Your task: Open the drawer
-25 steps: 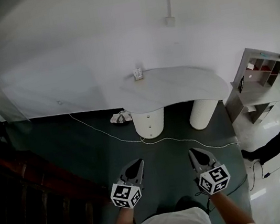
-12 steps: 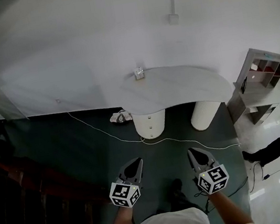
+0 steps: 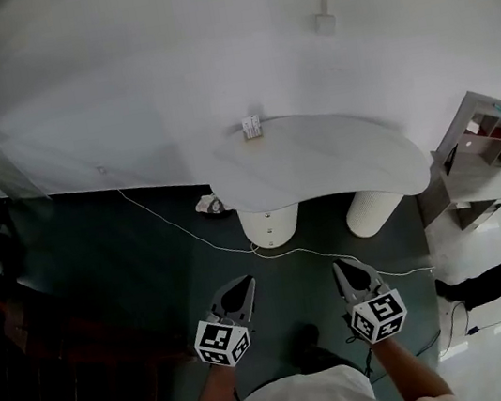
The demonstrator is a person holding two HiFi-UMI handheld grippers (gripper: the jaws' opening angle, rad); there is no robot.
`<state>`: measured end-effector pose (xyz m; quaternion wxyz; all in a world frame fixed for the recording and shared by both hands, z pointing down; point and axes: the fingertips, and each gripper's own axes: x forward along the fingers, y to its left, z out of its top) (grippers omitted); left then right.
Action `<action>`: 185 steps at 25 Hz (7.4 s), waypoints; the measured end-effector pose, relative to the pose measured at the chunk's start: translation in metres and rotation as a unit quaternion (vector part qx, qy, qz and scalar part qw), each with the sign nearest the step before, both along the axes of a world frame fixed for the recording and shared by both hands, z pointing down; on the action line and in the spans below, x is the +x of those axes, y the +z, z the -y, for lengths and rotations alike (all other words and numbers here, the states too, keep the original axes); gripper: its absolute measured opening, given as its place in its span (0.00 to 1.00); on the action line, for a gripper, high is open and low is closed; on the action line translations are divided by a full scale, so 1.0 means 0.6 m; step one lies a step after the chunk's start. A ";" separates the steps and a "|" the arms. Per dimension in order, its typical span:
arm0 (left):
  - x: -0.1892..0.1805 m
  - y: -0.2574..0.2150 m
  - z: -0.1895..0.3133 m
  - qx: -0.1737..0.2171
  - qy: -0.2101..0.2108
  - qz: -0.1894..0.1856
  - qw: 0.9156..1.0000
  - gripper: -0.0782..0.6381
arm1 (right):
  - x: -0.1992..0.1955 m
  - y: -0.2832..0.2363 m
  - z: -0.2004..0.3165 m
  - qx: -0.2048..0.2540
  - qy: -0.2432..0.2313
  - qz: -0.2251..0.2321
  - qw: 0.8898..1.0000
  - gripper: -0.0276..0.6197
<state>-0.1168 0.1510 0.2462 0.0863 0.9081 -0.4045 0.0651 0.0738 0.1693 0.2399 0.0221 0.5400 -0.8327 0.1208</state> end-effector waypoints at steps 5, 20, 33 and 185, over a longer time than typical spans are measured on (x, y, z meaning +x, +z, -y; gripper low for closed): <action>0.032 0.019 0.084 -0.009 -0.023 0.002 1.000 0.12 | 0.029 0.021 0.095 -0.007 -0.025 -0.002 1.000 0.06; 0.079 0.094 0.253 -0.040 -0.059 0.015 0.997 0.12 | 0.060 0.113 0.272 -0.050 -0.069 0.000 0.996 0.06; 0.009 0.171 0.398 -0.043 -0.013 0.033 0.998 0.12 | -0.015 0.186 0.376 -0.080 -0.013 -0.013 0.997 0.06; 0.160 1.076 0.780 -0.078 -0.188 0.144 0.968 0.25 | 0.050 0.938 0.563 -0.088 0.010 -0.032 0.996 0.06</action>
